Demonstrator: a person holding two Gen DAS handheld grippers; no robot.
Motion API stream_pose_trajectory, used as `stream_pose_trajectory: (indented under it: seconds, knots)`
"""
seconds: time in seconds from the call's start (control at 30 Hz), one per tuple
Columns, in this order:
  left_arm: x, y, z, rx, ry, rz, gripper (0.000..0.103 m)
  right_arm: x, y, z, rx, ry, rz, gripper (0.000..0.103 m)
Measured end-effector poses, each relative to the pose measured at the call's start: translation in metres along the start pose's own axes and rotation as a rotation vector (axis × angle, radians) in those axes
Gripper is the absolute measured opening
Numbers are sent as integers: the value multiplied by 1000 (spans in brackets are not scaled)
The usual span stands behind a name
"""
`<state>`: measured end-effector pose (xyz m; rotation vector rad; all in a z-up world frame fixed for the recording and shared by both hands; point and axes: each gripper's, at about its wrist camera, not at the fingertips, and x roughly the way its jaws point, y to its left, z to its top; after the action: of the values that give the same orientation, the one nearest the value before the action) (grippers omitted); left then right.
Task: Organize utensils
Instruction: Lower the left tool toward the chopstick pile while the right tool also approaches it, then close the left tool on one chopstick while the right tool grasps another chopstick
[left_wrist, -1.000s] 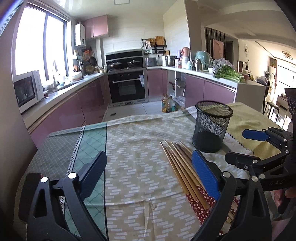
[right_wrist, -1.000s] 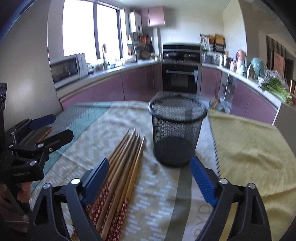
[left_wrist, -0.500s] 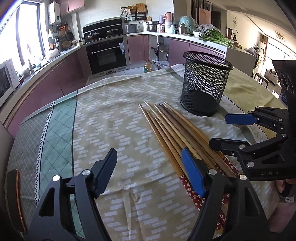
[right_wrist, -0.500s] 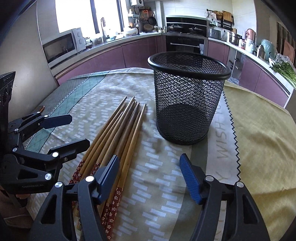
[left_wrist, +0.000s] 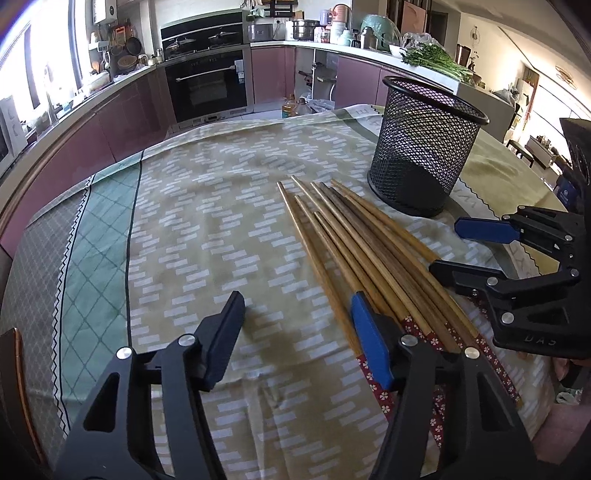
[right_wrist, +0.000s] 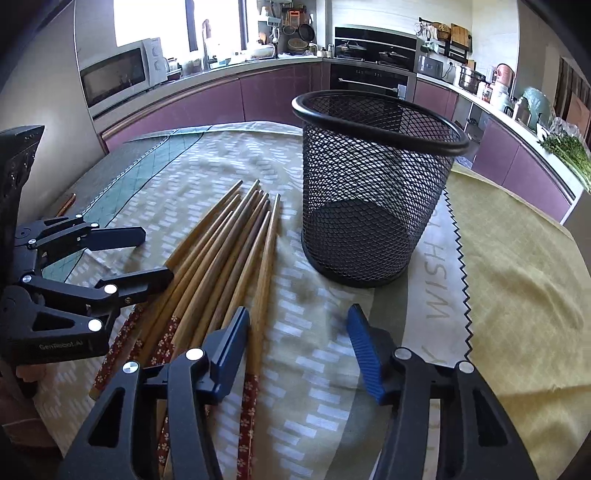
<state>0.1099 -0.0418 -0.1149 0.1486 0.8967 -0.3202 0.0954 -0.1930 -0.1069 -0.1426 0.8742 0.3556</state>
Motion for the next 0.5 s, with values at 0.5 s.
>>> stream_pose_trajectory:
  seconds: [0.5]
  knots:
    - [14, 5, 27, -32, 34, -48, 26, 13, 5, 22, -12, 21, 48, 11]
